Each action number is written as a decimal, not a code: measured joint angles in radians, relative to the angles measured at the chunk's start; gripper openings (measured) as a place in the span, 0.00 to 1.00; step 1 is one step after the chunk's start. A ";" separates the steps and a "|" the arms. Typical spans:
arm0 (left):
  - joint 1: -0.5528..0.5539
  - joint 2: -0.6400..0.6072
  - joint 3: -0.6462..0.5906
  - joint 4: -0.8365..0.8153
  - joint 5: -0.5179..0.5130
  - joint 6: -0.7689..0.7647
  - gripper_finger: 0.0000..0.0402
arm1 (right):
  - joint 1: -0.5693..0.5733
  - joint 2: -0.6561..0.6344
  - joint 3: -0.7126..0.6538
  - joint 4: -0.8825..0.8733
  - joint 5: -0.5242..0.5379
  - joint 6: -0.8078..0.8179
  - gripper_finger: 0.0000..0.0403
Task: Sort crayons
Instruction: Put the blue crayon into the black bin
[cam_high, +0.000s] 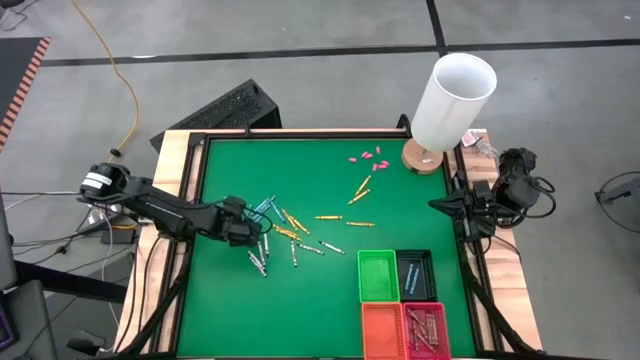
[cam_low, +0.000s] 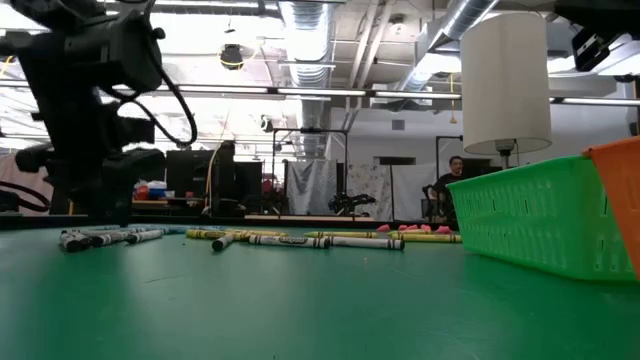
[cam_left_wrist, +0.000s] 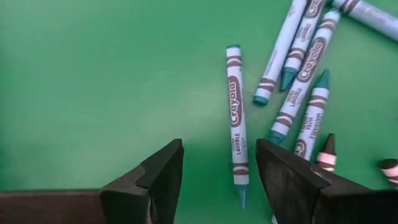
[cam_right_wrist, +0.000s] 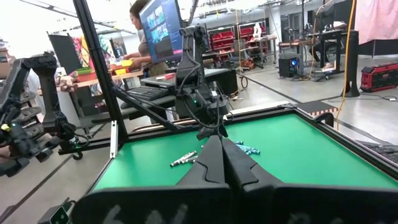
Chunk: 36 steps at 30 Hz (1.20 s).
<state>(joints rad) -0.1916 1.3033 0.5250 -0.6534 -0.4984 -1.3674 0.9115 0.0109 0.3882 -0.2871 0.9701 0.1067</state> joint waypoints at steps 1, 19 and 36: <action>0.002 0.000 -0.014 0.031 0.008 0.015 0.47 | 0.000 0.000 0.000 0.000 0.000 -0.002 0.00; 0.006 -0.001 -0.045 0.104 0.003 0.036 0.03 | 0.000 0.000 0.000 0.001 0.000 -0.002 0.00; 0.006 0.001 0.156 0.048 -0.095 0.153 0.00 | 0.000 0.000 0.000 0.001 0.000 -0.001 0.00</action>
<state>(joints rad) -0.1852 1.3045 0.6815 -0.6056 -0.5937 -1.2140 0.9115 0.0112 0.3882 -0.2862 0.9702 0.1055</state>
